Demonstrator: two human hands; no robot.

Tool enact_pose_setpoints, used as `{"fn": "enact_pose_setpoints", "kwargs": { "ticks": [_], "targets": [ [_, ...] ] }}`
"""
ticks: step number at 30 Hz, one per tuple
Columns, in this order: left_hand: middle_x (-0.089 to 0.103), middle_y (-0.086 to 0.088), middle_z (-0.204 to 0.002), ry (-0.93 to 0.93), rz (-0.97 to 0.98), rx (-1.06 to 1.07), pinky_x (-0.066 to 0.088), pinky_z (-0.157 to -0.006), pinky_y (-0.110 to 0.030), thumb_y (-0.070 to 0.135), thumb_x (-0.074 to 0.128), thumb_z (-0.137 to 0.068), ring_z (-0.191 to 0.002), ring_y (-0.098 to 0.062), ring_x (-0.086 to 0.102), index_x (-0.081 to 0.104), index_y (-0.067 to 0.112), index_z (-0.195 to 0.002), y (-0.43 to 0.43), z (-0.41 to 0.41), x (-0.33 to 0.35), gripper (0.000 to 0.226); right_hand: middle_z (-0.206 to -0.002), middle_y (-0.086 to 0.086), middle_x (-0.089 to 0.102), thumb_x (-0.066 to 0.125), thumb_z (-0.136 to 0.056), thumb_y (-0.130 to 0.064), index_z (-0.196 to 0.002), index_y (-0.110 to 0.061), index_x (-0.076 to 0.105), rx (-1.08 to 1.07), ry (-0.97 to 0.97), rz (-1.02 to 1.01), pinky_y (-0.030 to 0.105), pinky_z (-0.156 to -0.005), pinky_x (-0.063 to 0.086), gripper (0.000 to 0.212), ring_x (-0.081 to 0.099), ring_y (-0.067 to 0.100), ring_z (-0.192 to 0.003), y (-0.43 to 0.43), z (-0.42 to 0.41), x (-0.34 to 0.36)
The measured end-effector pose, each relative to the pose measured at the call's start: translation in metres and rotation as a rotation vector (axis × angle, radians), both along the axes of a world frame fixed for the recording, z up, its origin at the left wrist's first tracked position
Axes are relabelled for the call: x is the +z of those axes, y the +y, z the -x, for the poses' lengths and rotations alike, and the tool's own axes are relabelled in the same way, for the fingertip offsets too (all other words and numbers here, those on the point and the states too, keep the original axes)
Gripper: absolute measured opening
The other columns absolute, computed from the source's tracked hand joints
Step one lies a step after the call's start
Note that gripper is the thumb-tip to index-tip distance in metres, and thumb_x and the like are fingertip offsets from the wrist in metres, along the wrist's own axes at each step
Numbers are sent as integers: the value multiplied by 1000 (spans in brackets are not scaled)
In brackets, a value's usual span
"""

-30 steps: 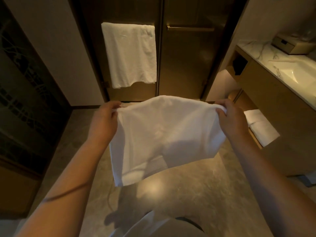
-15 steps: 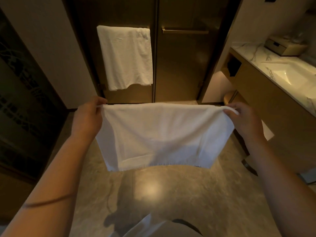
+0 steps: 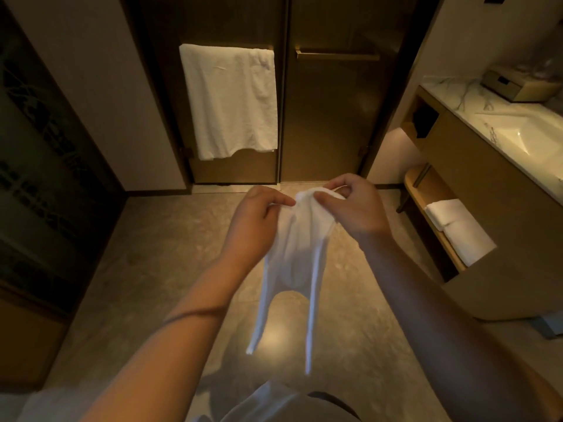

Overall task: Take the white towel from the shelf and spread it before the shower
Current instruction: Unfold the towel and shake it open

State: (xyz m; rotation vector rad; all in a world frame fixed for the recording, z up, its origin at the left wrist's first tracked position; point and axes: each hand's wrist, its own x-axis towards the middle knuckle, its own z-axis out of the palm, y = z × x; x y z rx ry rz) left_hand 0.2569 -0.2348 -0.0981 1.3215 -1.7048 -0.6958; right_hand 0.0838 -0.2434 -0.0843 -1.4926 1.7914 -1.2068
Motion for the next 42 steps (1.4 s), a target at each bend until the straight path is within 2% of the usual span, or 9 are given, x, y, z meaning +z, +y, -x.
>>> {"fn": "enact_pose_setpoints", "kwargs": {
  "ticks": [9,12,15,20,26,30,35,38,42],
  "targets": [
    [48,25,-98,94,-80,54,28,-74,8,8,51,-91,-90,26,42,69,24,-104,5,10,-12,28,-82,-22,65,69,-84,-35,-90,-33,65,83,-233,85,15,-66,54,8,63,-6,-81,5,-31,-18],
    [53,16,-109,95,-70,74,31,-77,4,18,59,-89,-94,18,45,67,24,-109,7,7,-14,23,-78,-19,71,60,-91,-36,-86,-31,67,180,-443,3,15,-62,53,10,69,4,-81,11,-32,-16],
    [53,13,-115,145,-85,72,38,-84,-9,33,70,-80,-101,7,49,64,23,-115,9,6,-15,37,-84,-12,74,55,-95,-20,-88,-25,71,326,-551,-30,14,-65,53,18,71,7,-85,15,-26,-14],
    [54,16,-113,212,-62,89,45,-76,-8,28,71,-81,-101,12,51,64,20,-116,11,7,-15,37,-97,-9,74,65,-88,-12,-104,-19,72,425,-486,4,15,-75,52,19,69,7,-94,16,-24,-12],
    [57,22,-103,201,-36,135,42,-71,-3,31,62,-88,-97,10,54,70,23,-101,6,0,-10,17,-102,-22,71,72,-83,-12,-104,-33,71,455,-455,32,11,-73,51,31,65,-1,-99,17,-26,-17],
    [56,28,-94,234,-22,170,38,-70,1,23,59,-89,-91,20,51,64,41,-86,6,2,-6,19,-106,-20,70,72,-82,-12,-110,-30,69,420,-428,96,16,-77,53,34,66,2,-100,19,-33,-26],
    [64,19,-97,263,-51,130,48,-77,-17,21,57,-90,-90,10,57,70,34,-85,4,4,-7,19,-103,-30,60,63,-88,-12,-110,-24,62,169,-113,299,12,-81,51,25,60,-8,-99,25,-49,-47],
    [66,16,-98,297,-66,135,52,-81,-28,21,56,-90,-90,3,60,69,36,-82,4,3,-7,21,-108,-24,60,59,-92,-21,-113,-26,61,118,-4,321,9,-81,49,21,57,-12,-97,29,-51,-58],
    [66,14,-98,280,-52,145,50,-81,-26,20,57,-90,-91,2,60,71,29,-86,0,-2,-5,17,-82,-26,59,55,-94,-31,-94,-32,62,66,118,277,6,-63,46,7,60,-7,-82,32,-41,-65]
  ]
}}
